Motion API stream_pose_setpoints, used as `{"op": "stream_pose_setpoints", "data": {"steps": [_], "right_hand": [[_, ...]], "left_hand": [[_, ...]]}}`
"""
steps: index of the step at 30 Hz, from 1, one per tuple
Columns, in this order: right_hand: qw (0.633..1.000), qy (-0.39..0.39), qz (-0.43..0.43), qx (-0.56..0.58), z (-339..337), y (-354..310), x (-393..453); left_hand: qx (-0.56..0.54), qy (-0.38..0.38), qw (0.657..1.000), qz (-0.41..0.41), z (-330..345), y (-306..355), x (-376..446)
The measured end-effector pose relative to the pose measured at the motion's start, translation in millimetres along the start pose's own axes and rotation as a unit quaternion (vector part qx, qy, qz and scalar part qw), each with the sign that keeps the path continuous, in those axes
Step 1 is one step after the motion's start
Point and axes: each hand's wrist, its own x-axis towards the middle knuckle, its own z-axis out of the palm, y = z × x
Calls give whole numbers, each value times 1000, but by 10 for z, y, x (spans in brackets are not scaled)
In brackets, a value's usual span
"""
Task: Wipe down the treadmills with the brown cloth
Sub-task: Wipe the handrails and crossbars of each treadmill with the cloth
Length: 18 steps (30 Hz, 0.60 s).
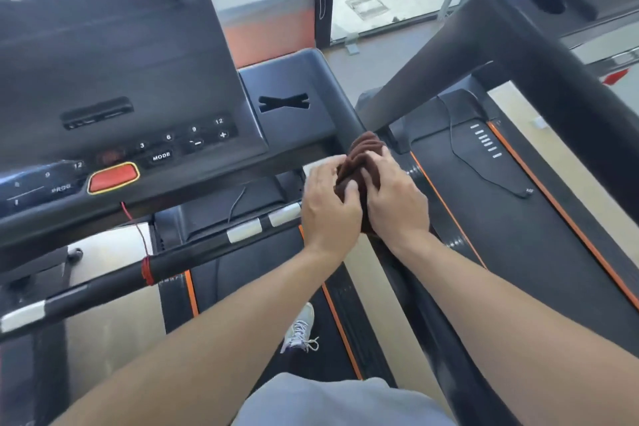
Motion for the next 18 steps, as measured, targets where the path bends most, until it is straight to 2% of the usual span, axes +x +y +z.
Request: {"op": "stream_pose_setpoints", "data": {"steps": [2,4,7,9,12,16,18], "right_hand": [[998,0,-35,-57,137,-124,238],[980,-7,-126,-154,282,-205,411],[920,-65,-301,-241,361,-231,718],[884,-112,-371,-260,333,-297,940],[869,-133,-382,-286,399,-487,1154],[866,-63,-391,-305,570,-518,1192],[877,-46,-385,-283,568,-489,1174]], "left_hand": [[70,34,995,65,-211,-123,304],[138,52,981,125,-431,-281,622],[181,36,964,190,-666,-413,1088],[169,16,967,190,-724,-366,1324],[128,0,979,159,-707,-264,1518],[91,-4,990,110,-629,-286,1536],[87,-7,991,98,-591,-310,1521]]}}
